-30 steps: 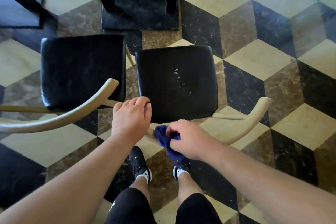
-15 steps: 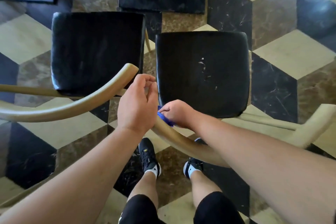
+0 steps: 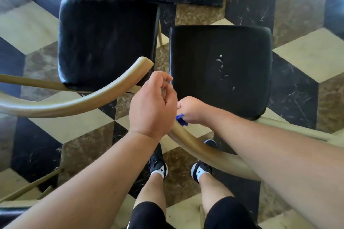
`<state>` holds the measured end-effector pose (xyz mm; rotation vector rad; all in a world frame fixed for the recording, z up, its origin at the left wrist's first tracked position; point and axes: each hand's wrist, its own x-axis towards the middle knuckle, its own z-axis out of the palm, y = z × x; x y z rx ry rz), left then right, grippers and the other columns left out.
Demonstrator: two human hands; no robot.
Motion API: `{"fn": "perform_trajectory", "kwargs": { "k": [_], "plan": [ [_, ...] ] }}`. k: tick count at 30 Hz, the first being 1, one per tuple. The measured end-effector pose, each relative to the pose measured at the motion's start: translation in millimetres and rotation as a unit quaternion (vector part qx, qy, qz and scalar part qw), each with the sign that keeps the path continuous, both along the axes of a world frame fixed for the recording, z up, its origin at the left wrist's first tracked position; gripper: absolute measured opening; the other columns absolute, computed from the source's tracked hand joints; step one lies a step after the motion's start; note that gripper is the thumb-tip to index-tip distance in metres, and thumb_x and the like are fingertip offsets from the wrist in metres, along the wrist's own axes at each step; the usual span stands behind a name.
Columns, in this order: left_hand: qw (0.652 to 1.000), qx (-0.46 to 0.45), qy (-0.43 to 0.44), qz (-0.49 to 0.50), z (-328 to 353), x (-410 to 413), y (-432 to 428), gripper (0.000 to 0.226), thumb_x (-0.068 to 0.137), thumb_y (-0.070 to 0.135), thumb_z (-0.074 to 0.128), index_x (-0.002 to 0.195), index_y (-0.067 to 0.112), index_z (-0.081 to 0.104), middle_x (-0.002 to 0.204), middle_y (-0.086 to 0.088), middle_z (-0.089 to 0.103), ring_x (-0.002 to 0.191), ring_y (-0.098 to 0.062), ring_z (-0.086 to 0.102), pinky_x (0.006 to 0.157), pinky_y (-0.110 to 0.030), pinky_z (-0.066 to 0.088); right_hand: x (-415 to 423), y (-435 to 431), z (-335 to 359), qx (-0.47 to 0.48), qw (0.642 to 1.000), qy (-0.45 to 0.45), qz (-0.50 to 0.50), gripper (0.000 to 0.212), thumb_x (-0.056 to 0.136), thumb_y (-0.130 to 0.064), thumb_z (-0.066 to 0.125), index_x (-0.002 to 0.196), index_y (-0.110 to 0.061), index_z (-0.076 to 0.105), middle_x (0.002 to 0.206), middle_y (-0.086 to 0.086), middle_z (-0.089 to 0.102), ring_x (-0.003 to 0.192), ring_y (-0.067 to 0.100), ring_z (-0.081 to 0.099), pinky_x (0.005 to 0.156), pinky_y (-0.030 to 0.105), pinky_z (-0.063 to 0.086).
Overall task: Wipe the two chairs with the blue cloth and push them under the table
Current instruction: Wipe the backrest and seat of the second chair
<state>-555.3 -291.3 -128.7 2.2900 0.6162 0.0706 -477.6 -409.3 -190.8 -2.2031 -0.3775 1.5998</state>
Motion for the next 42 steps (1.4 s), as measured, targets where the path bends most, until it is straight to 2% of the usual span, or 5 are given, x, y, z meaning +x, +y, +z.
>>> {"fn": "perform_trajectory", "kwargs": {
  "k": [9, 13, 20, 24, 42],
  "plan": [
    [0.982, 0.123, 0.049, -0.134, 20, 8, -3, 0.020, 0.107, 0.034, 0.051, 0.102, 0.018, 0.061, 0.088, -0.002, 0.065, 0.080, -0.033, 0.061, 0.065, -0.040, 0.038, -61, -86, 145, 0.123, 0.976, -0.177, -0.024, 0.004, 0.086, -0.018, 0.064, 0.086, -0.019, 0.068, 0.082, -0.008, 0.058, 0.079, 0.014, 0.056, 0.073, 0.034, 0.045],
    [0.895, 0.250, 0.168, -0.329, 31, 13, -25, 0.042, 0.102, 0.059, 0.040, 0.095, 0.027, 0.066, 0.088, 0.003, 0.071, 0.085, -0.026, 0.067, 0.078, -0.043, 0.045, -76, -152, 165, 0.041, 0.973, -0.216, 0.066, 0.009, 0.090, -0.021, 0.056, 0.088, -0.021, 0.065, 0.086, -0.007, 0.056, 0.081, 0.013, 0.050, 0.071, 0.035, 0.046],
    [0.743, 0.065, 0.425, -0.512, 40, -3, -119, 0.101, 0.059, 0.112, 0.010, 0.098, 0.038, 0.066, 0.085, 0.016, 0.065, 0.082, -0.009, 0.062, 0.067, -0.034, 0.048, -24, -252, 169, -0.176, 0.940, -0.229, 0.183, 0.023, 0.089, -0.018, 0.049, 0.083, -0.023, 0.071, 0.091, -0.003, 0.065, 0.090, 0.023, 0.059, 0.078, 0.041, 0.053],
    [0.691, 0.017, 0.493, -0.529, 40, 3, -153, 0.096, 0.058, 0.102, 0.055, 0.131, 0.040, 0.062, 0.104, 0.016, 0.064, 0.096, -0.011, 0.060, 0.080, -0.035, 0.046, 20, -269, 149, -0.283, 0.907, -0.207, 0.235, 0.021, 0.083, -0.010, 0.049, 0.073, -0.020, 0.065, 0.085, 0.001, 0.061, 0.084, 0.026, 0.059, 0.066, 0.034, 0.045],
    [0.694, -0.018, 0.523, -0.494, 37, 51, -111, 0.054, 0.056, 0.065, 0.073, 0.107, 0.051, 0.063, 0.090, 0.018, 0.068, 0.084, -0.008, 0.065, 0.065, -0.031, 0.048, 98, -219, -2, -0.353, 0.829, -0.059, 0.429, 0.006, 0.093, -0.010, 0.063, 0.088, -0.012, 0.064, 0.084, -0.008, 0.053, 0.065, 0.020, 0.046, 0.073, 0.030, 0.049]
  ]
}}
